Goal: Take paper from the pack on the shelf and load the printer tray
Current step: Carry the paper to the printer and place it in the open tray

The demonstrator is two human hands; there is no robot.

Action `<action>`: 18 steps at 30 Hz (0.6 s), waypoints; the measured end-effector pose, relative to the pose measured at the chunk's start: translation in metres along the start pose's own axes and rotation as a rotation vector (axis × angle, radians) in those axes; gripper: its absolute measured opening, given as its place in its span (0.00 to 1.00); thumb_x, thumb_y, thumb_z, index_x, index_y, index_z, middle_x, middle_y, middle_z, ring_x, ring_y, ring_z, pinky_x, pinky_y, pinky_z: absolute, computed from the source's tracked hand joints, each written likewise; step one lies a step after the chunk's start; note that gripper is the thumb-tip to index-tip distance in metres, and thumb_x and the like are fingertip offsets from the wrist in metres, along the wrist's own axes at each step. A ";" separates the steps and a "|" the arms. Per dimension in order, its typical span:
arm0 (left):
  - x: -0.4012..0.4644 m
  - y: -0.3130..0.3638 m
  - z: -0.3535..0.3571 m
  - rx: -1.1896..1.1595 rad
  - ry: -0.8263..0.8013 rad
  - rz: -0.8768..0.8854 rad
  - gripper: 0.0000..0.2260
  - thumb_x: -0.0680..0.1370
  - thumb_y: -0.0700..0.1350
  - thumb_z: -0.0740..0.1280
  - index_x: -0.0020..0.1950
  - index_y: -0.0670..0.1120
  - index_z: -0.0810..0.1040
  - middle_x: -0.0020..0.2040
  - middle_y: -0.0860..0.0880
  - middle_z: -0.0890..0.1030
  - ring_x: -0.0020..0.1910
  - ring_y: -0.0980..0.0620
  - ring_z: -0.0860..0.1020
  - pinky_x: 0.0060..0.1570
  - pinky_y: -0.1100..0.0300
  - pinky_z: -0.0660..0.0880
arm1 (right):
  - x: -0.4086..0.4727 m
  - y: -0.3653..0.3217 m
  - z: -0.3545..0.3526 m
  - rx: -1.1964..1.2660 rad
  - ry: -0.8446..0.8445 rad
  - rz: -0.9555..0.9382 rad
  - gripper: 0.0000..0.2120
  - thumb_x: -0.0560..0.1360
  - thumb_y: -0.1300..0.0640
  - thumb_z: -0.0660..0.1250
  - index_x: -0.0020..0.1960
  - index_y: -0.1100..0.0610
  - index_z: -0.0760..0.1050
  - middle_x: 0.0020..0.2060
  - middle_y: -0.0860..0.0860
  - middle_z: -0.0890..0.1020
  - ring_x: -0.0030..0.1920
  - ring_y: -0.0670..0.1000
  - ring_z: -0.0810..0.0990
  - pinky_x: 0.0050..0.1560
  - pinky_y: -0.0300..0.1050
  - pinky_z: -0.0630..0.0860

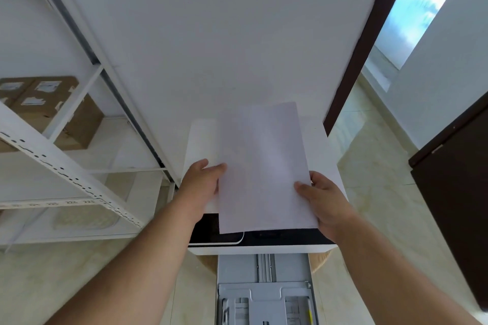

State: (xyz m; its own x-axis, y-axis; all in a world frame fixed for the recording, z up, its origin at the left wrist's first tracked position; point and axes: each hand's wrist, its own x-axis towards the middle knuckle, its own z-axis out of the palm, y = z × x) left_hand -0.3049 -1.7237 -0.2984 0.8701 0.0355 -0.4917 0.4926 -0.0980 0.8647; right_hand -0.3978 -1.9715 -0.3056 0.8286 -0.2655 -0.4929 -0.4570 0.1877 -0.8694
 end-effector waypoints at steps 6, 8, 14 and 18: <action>0.010 0.018 -0.009 -0.255 -0.252 0.005 0.16 0.81 0.41 0.70 0.68 0.41 0.80 0.62 0.42 0.86 0.60 0.41 0.85 0.60 0.48 0.80 | -0.001 -0.011 -0.003 -0.059 -0.062 -0.120 0.10 0.83 0.64 0.65 0.61 0.55 0.79 0.56 0.55 0.88 0.59 0.62 0.86 0.64 0.64 0.80; 0.005 0.028 -0.009 -0.236 -0.248 0.109 0.13 0.82 0.39 0.69 0.66 0.42 0.81 0.61 0.42 0.87 0.63 0.38 0.83 0.61 0.46 0.80 | 0.000 -0.018 0.000 -0.117 -0.064 -0.168 0.11 0.81 0.66 0.66 0.59 0.54 0.80 0.55 0.54 0.89 0.59 0.59 0.86 0.66 0.62 0.79; -0.017 0.069 -0.009 -0.080 -0.132 0.466 0.26 0.79 0.38 0.71 0.73 0.54 0.71 0.59 0.48 0.87 0.59 0.47 0.86 0.63 0.44 0.80 | 0.006 -0.059 0.011 -0.037 -0.026 -0.216 0.12 0.77 0.57 0.72 0.60 0.57 0.81 0.57 0.60 0.87 0.54 0.60 0.87 0.53 0.59 0.84; -0.033 0.089 -0.015 -0.002 -0.102 0.638 0.28 0.79 0.39 0.71 0.76 0.56 0.68 0.62 0.49 0.86 0.61 0.50 0.84 0.66 0.48 0.78 | -0.005 -0.080 0.017 -0.070 0.027 -0.400 0.14 0.75 0.56 0.71 0.60 0.52 0.79 0.55 0.51 0.89 0.57 0.56 0.87 0.60 0.63 0.82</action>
State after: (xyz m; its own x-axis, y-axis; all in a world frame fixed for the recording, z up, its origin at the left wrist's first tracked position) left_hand -0.2895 -1.7185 -0.2031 0.9861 -0.1236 0.1114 -0.1203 -0.0669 0.9905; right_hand -0.3600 -1.9695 -0.2327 0.9371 -0.3297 -0.1150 -0.1218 0.0000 -0.9926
